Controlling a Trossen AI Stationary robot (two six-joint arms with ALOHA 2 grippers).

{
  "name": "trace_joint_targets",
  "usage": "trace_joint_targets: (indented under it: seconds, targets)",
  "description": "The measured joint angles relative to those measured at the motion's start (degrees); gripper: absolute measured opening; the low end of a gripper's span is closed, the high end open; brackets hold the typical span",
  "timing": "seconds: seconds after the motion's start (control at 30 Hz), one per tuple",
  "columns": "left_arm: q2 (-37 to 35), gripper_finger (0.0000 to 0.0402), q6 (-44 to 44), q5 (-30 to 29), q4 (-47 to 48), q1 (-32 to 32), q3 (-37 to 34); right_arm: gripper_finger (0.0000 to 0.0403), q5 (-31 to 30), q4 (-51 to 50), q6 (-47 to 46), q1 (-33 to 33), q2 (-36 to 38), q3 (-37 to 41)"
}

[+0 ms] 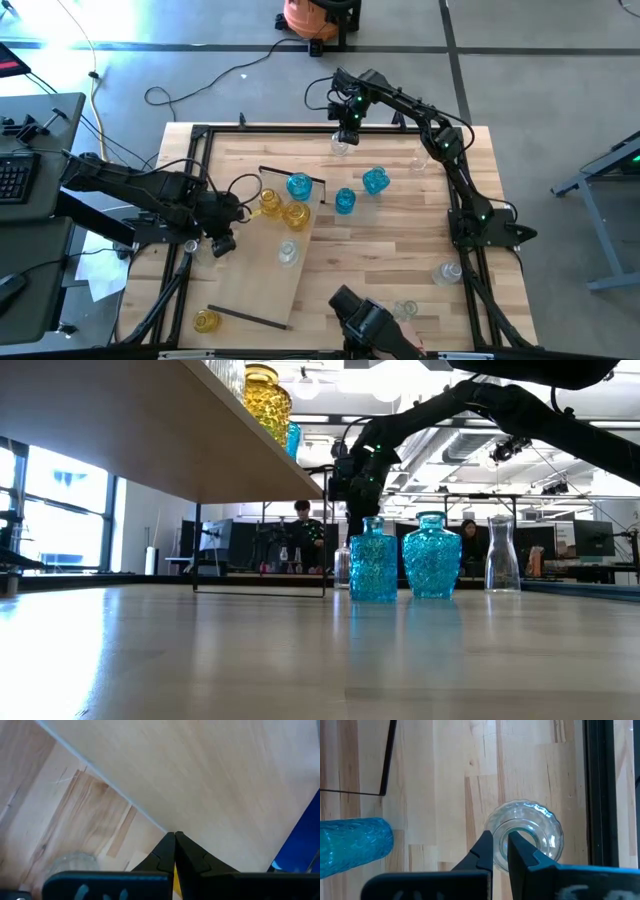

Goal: Sort vases onto shelf
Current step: Adjust the shelf on the table

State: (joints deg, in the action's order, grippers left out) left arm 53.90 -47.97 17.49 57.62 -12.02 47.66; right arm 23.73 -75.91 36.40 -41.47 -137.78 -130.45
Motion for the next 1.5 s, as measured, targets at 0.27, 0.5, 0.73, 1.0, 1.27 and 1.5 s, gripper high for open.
trace_joint_targets:
  seconds: [0.27, 0.5, 0.73, 1.0, 1.27, 1.5]
  targets:
    - [-0.9, 0.0, 0.5, 0.2, 4.7, -0.2, 0.0, 0.0002, 0.2, -0.2, -0.1, 0.0, 0.0, 0.0]
    - [-0.3, 0.0, 1.6, 1.4, 4.2, -0.2, 0.0, 0.0002, 0.3, -0.2, -0.4, 0.0, 0.0, 0.0]
    - [0.1, 0.0, 1.4, 1.7, 4.3, -2.0, 0.0, 0.0002, 0.3, -0.1, -0.4, -0.1, 0.0, 0.0]
    - [0.7, 0.0, -1.0, 0.4, 4.2, -4.8, 0.0, 0.0002, 0.3, 0.0, -0.3, -0.1, 0.0, 0.0]
    - [2.9, 0.0, -2.5, 0.8, -0.5, -6.4, 0.0, 0.0002, 0.3, 0.0, -0.2, -0.1, 0.0, 0.0]
    - [6.0, 0.0, -3.8, 1.4, -2.8, -7.9, 0.0, 0.0002, 0.3, 0.0, 0.0, -0.1, 0.0, 0.0]
